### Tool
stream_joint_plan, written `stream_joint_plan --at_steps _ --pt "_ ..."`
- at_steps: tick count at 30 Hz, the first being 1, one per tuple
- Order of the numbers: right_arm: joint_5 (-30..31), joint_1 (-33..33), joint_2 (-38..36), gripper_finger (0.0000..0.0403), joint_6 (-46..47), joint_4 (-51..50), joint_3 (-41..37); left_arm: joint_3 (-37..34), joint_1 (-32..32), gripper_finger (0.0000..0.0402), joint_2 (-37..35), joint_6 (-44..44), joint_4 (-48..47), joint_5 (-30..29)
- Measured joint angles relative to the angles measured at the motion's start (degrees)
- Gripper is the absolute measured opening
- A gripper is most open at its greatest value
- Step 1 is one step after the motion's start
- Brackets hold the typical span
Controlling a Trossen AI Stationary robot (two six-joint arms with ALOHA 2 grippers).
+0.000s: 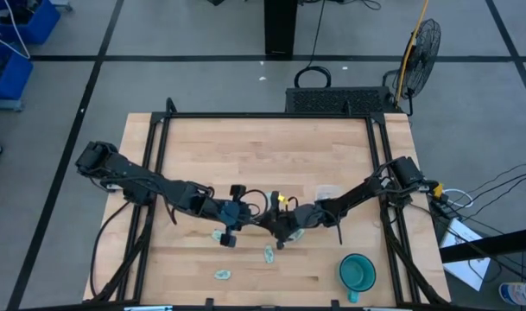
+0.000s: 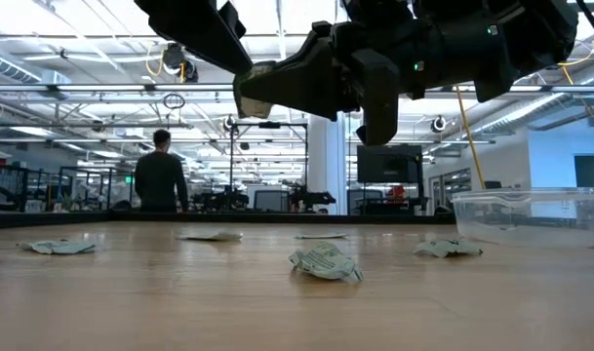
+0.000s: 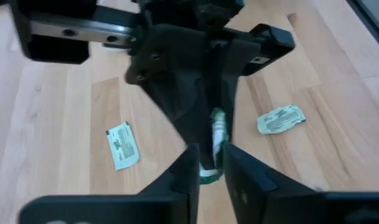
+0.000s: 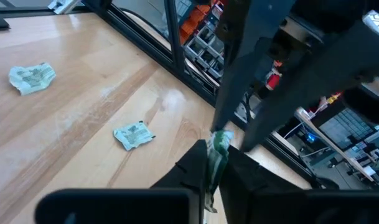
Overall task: Pick and place Stevia / Truvia into bins
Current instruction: Put the truvia packet into the bin
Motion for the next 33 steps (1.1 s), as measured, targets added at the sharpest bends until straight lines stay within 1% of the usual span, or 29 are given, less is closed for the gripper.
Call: stream_joint_plan --at_steps 2,4,7,9,11,15,17,18,20,22,24,27,29,30,33 --pt "0.25 0.00 -0.02 0.0015 0.00 -0.01 0.00 0.00 0.00 0.0099 0.00 -0.02 0.00 -0.86" --pt "2.45 0.00 -0.01 0.0010 0.01 -0.04 0.00 0.00 0.00 0.0114 0.00 0.00 -0.02 -1.96" --pt "9.57 0.01 -0.22 0.0003 -0.60 -1.55 0.00 0.00 0.00 0.0130 0.00 -0.01 -0.02 -3.14" --pt "17.37 0.48 -1.23 0.0003 -2.75 -5.34 -0.04 0.00 0.00 0.0137 0.00 -0.01 -0.05 -4.07" --pt "27.05 1.31 -3.18 0.0003 -4.89 -10.13 -0.07 0.00 0.00 0.0140 0.00 -0.07 -0.19 -5.13" --pt "45.79 4.09 -9.45 0.0003 -5.37 -21.20 -0.07 0.02 0.00 0.0140 0.00 -0.27 -1.41 -5.88" --pt "53.62 5.99 -13.56 0.0003 -0.90 -28.08 -0.07 0.02 0.00 0.0140 0.00 -0.29 -1.95 -5.92" --pt "56.48 7.03 -15.75 0.0003 2.47 -31.60 -0.07 0.02 0.00 0.0140 0.00 -0.31 -2.20 -5.92" --pt "59.55 9.28 -20.29 0.0003 10.51 -39.06 -0.07 0.02 0.00 0.0140 0.00 -0.33 -2.69 -5.92" --pt "58.89 11.51 -24.62 0.0003 20.11 -47.15 -0.07 0.02 0.00 0.0140 0.00 -0.50 -3.52 -5.90" --pt "52.81 13.16 -28.45 0.0003 30.27 -55.97 -0.07 0.02 0.00 0.0140 0.00 -1.28 -4.25 -5.90" --pt "39.82 14.06 -33.42 0.0002 48.73 -70.07 -0.07 0.02 0.00 0.0140 0.00 -2.26 -4.85 -5.90" --pt "32.84 13.80 -35.43 0.0002 60.56 -80.06 -0.07 0.02 0.00 0.0140 0.00 -2.54 -4.90 -5.90" --pt "30.38 13.55 -35.91 0.0002 65.87 -85.23 -0.07 0.02 0.00 0.0140 0.00 -2.58 -4.87 -5.90" --pt "25.87 12.84 -36.26 0.0002 79.91 -100.03 -0.09 0.02 0.00 0.0140 -0.01 -2.60 -4.87 -5.90"
